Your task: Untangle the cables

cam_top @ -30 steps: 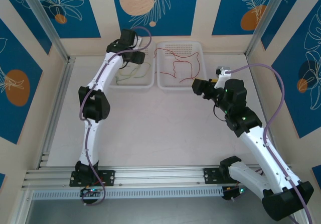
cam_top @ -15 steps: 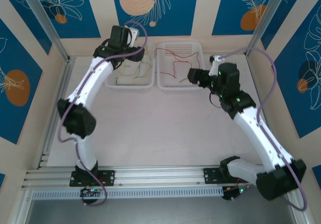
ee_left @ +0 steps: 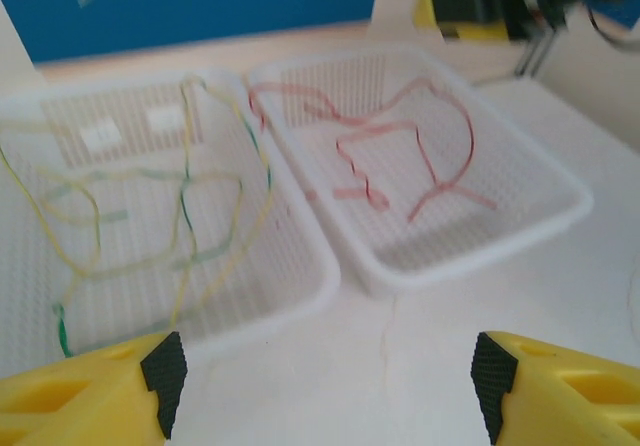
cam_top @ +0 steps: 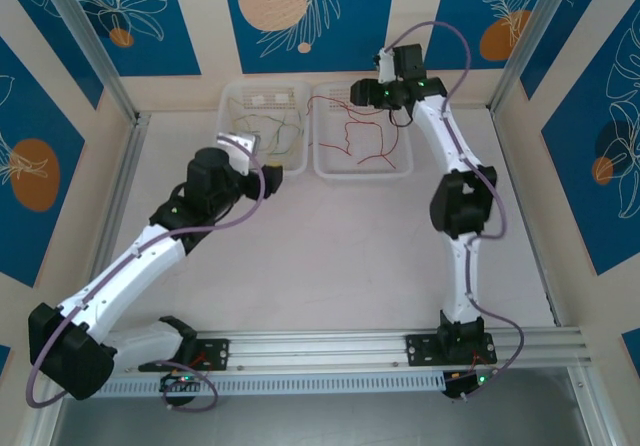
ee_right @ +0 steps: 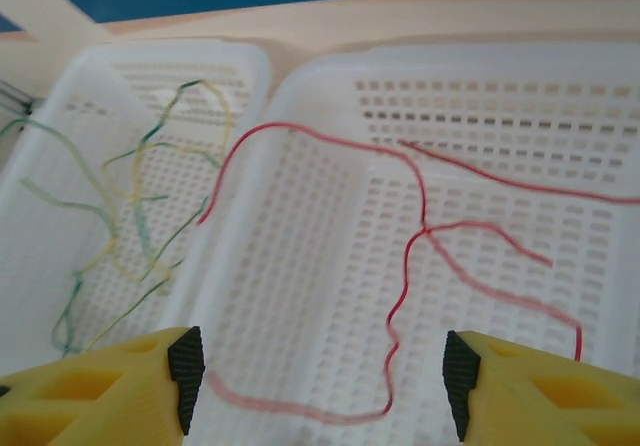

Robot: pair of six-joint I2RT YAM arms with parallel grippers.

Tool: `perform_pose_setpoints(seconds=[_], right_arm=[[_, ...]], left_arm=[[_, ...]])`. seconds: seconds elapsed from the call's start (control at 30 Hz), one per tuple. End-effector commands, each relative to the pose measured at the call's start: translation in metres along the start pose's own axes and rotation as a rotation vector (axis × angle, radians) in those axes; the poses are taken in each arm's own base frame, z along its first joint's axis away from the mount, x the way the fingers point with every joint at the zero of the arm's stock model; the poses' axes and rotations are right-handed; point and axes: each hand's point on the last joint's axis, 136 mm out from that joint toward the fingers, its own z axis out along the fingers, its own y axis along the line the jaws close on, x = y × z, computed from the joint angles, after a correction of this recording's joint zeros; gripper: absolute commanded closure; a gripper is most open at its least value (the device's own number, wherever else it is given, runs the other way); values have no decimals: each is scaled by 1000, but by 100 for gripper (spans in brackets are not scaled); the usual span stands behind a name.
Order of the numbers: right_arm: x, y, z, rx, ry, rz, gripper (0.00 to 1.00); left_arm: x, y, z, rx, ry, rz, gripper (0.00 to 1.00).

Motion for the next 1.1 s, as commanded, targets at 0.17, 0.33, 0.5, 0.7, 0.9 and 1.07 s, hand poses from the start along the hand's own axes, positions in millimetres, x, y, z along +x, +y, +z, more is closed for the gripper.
perform_pose_setpoints(seconds=[0.17,0.33,0.5,0.7,0.9,1.07], right_arm=[[23,-7,60,-100,65,-125,27],[38,-14,87,-98,79,-60,23],[38,-32,108,-12,38,-33,22],[41,-32,107,-63,58,71,23],[38,-45,122,4,9,75,17],[38,-49,137,-94,-15,246,21]], left_arm=[[10,-10,-19,50,-9,-5,23],[9,-16,-10,78,-16,-6,23],[11,-23,3,111,10,-6,23],[15,-24,8,103,20,-10,22],[26,-19,12,82,36,-11,22],[25,-21,16,92,40,-17,22]])
